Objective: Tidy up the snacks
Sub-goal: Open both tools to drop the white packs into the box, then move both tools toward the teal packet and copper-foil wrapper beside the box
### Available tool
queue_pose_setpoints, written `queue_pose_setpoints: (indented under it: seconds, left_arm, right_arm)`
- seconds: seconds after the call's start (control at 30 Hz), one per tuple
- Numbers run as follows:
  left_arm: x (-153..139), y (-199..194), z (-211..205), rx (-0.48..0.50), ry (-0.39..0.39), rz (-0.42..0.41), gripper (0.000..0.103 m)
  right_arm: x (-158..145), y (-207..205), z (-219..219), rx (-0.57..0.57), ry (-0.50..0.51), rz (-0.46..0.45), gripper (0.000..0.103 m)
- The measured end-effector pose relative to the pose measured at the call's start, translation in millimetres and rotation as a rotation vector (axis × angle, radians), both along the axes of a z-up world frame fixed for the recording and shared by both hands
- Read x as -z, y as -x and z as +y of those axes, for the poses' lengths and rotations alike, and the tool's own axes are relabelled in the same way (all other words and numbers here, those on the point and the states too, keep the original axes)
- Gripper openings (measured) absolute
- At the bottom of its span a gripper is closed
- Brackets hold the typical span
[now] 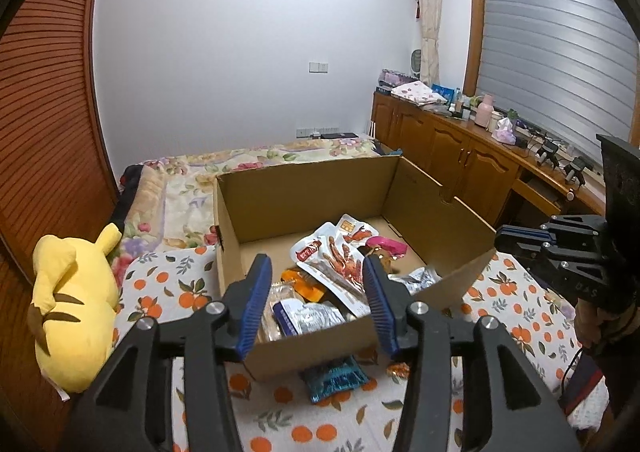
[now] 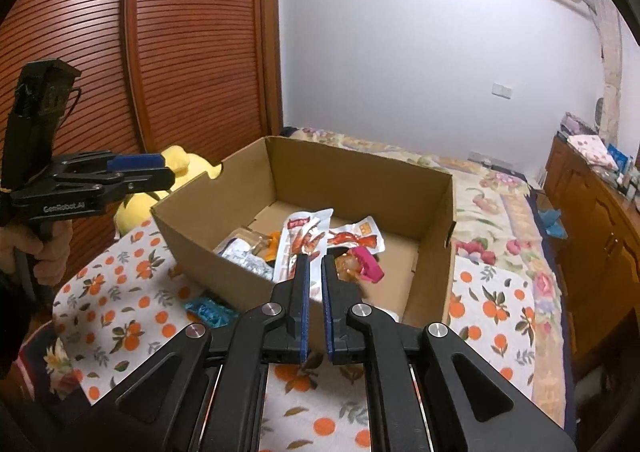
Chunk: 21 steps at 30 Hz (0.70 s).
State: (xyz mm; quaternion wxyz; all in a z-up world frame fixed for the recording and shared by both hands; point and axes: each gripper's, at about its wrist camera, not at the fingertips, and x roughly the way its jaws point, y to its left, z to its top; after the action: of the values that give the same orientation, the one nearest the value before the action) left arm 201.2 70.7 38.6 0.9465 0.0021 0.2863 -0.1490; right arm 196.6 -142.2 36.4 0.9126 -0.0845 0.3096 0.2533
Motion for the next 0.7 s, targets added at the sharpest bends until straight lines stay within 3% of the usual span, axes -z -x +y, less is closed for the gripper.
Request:
queue_pose_setpoints:
  seconds: [0.27,0.53,0.6,0.7]
  left_arm:
    - [4.2,27.4,1.0,-0.001,0.0,0.004,0.05]
    - [17.7,49.5,-3.6,-0.001,-0.01,0.013,0.054]
    - [21.9,52.4,-4.5,0.002,-0.009,0.028,0.054]
    - [26.6,57.0,-4.5,0.001,-0.003,0.037,0.058]
  right_arm:
    - [-3.0,27.0,-2.9,0.036,-0.026,-0.001,0.01]
    - [4.2,46.6,3.1,0.05,-0.028,0.005,0.031]
    - [6.8,50.0,6.1,0.053,-0.023,0.004,0.042]
    - [13.1,52.0,11.3,0.048,-0.027,0.019,0.047]
